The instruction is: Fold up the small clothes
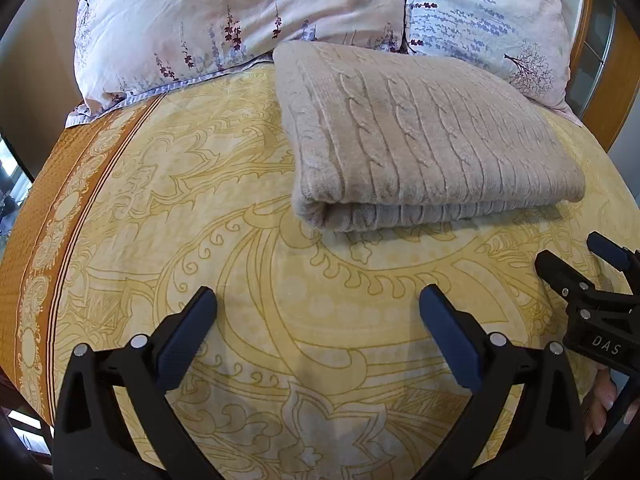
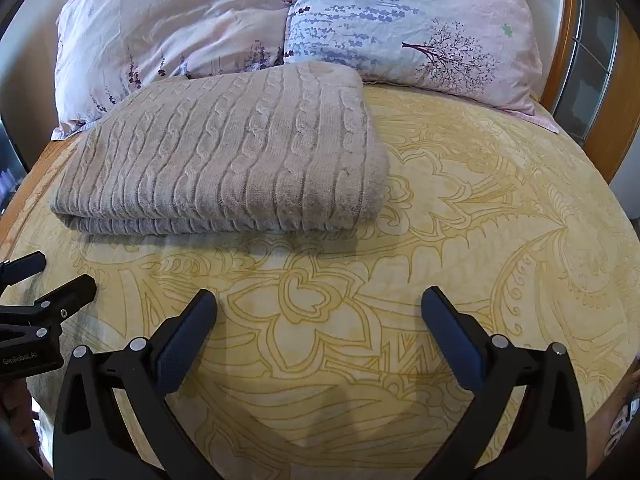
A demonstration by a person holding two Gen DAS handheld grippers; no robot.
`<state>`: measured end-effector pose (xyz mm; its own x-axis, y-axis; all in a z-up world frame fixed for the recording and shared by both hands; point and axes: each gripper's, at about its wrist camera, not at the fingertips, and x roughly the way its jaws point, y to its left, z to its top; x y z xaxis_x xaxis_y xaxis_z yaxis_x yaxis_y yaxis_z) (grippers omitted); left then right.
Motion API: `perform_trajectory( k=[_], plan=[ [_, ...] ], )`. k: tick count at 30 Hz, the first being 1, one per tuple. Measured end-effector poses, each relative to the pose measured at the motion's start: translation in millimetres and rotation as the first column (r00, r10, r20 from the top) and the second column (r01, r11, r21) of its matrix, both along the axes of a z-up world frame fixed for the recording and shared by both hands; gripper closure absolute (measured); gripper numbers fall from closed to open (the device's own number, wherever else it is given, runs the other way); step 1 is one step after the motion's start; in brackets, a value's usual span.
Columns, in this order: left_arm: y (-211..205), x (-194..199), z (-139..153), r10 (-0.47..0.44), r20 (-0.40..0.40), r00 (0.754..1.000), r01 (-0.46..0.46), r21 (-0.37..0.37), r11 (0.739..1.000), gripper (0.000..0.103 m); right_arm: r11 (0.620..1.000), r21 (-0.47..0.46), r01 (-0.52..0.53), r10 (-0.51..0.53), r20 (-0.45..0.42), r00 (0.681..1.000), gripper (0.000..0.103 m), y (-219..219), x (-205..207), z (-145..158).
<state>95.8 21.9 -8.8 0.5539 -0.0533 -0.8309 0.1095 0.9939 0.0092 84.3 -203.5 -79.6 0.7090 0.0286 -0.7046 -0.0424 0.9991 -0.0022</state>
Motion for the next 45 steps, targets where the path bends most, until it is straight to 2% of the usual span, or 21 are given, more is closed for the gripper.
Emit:
perform_trajectory(
  k=[45],
  plan=[
    [0.2,2.3,-1.3,0.003,-0.014,1.000,-0.003,-0.004,1.000,0.002,1.000,-0.001,0.004,-0.004,-0.016,1.000,0.001,-0.9,2.9,0.3]
  ],
)
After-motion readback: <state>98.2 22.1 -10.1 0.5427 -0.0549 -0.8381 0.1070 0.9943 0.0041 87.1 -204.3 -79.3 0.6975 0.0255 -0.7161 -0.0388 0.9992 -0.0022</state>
